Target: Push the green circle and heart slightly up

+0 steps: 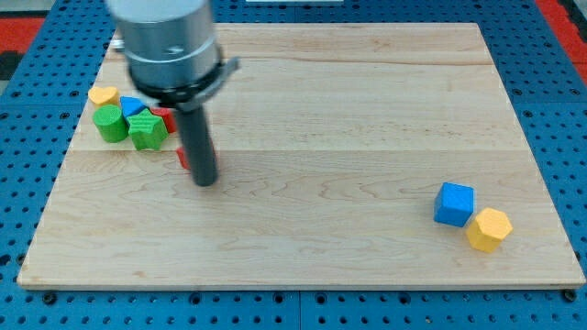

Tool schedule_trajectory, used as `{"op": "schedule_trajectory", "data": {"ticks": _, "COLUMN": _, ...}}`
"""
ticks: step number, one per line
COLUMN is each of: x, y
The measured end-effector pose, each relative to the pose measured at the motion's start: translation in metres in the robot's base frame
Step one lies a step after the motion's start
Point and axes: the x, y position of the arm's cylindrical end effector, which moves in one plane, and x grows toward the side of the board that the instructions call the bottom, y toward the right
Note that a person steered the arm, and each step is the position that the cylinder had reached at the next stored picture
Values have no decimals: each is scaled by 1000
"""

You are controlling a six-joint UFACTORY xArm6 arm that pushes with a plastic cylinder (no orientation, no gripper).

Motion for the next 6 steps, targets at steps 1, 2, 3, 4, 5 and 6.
{"op": "schedule_trajectory", "data": {"ticks": 1, "x": -3, "y": -61}}
{"op": "schedule_trajectory", "data": {"ticks": 2, "x": -6, "y": -96}}
{"op": "schedule_trajectory", "data": {"ticks": 3, "x": -38, "y": -117}}
{"op": "schedule_trajectory", "data": {"ticks": 4, "x": -91, "y": -114}}
{"op": "schedule_trajectory", "data": {"ticks": 5, "x": -106, "y": -129}}
{"op": "schedule_trajectory", "data": {"ticks": 6, "x": -115, "y": -149}}
